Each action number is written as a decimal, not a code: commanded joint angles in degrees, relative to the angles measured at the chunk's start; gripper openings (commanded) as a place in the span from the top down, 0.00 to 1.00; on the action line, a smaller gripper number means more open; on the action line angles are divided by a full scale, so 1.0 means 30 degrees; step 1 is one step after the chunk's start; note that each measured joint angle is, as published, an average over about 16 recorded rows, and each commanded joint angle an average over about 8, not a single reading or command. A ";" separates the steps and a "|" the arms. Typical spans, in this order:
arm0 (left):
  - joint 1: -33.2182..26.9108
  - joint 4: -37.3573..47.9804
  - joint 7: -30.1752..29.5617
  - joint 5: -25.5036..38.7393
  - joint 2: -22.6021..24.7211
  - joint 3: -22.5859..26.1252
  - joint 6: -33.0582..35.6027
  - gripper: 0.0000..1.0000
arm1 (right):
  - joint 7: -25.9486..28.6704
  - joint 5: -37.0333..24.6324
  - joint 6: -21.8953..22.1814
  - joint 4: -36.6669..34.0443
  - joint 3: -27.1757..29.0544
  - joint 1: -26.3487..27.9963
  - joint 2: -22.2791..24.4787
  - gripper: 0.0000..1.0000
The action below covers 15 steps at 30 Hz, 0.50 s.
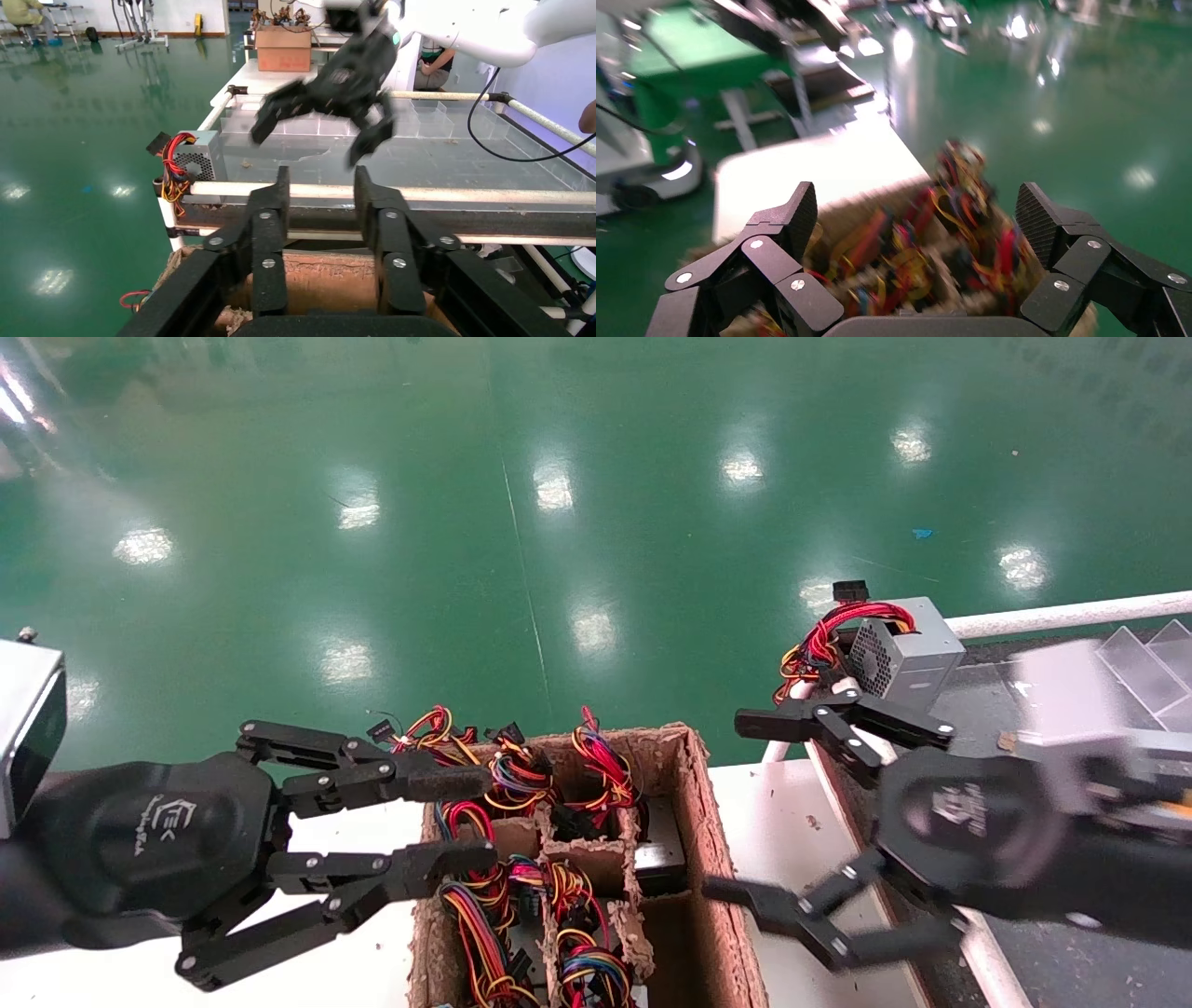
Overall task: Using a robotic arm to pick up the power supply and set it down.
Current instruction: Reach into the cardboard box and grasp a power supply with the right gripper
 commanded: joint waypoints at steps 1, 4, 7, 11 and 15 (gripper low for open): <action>-0.0001 0.0001 0.0001 -0.0001 0.0000 0.0001 0.0000 0.00 | 0.0201 -0.0861 0.0545 -0.0070 -0.0315 0.0210 -0.0132 0.07; -0.0002 0.0002 0.0002 -0.0002 -0.0001 0.0003 0.0000 0.00 | 0.0650 -0.2390 0.1320 -0.0480 -0.1055 0.0782 -0.0832 0.45; -0.0002 0.0002 0.0003 -0.0003 -0.0001 0.0005 0.0000 0.00 | 0.0845 -0.3686 0.1966 -0.1069 -0.1735 0.1302 -0.1733 0.82; -0.0003 0.0002 0.0004 -0.0004 -0.0002 0.0007 -0.0001 0.00 | 0.0732 -0.5158 0.2806 -0.2117 -0.2524 0.1852 -0.3098 1.00; -0.0004 0.0002 0.0005 -0.0006 -0.0003 0.0009 -0.0002 0.00 | 0.0477 -0.6382 0.3685 -0.3139 -0.3152 0.2287 -0.4397 1.00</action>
